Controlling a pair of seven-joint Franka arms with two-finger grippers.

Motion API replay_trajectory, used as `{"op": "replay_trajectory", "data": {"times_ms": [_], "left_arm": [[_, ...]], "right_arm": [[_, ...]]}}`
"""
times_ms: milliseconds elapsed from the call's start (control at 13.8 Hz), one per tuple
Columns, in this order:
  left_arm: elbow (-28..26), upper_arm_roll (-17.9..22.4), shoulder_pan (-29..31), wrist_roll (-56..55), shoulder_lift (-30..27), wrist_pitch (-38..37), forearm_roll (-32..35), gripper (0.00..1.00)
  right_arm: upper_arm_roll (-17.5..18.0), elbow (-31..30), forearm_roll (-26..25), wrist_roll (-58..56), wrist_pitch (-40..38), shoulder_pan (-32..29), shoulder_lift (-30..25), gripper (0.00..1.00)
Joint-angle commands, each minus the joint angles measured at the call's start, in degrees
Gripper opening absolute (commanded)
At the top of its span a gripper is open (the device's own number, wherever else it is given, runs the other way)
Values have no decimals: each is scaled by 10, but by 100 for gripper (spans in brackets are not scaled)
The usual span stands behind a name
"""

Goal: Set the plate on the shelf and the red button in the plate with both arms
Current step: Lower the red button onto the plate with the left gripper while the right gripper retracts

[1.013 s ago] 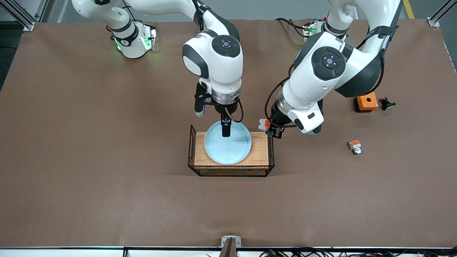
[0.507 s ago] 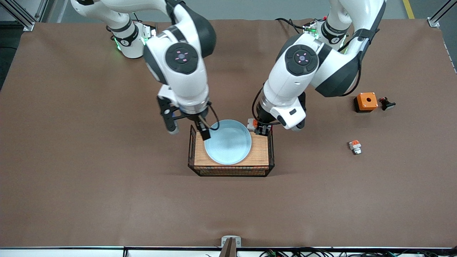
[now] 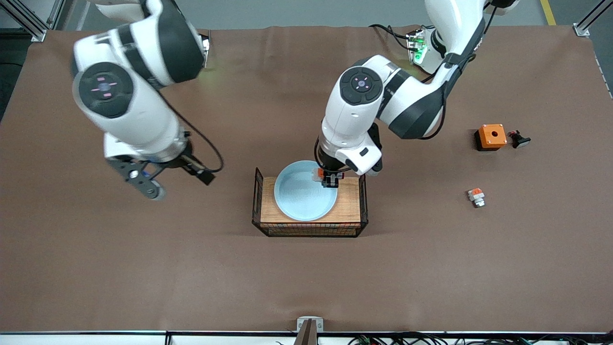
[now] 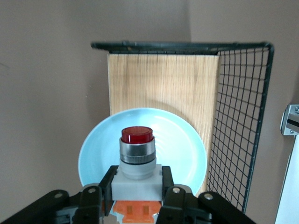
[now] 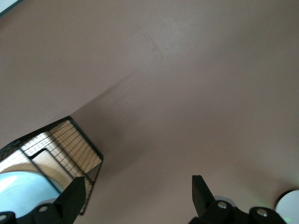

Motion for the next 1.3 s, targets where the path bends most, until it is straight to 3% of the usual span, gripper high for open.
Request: {"op": "replay_trajectory", "data": {"times_ms": [0, 217, 651, 1230], "left_arm": [[26, 50, -59, -29, 19, 16, 11, 29], [26, 80, -90, -42, 44, 50, 11, 29], [25, 82, -91, -42, 68, 103, 11, 29], [25, 83, -91, -40, 94, 131, 12, 30]], "right_arm": [[9, -23, 10, -122, -19, -52, -30, 100], [7, -51, 9, -261, -22, -110, -56, 100], [6, -77, -1, -466, -27, -216, -82, 100], [6, -73, -17, -523, -40, -250, -87, 100]]}}
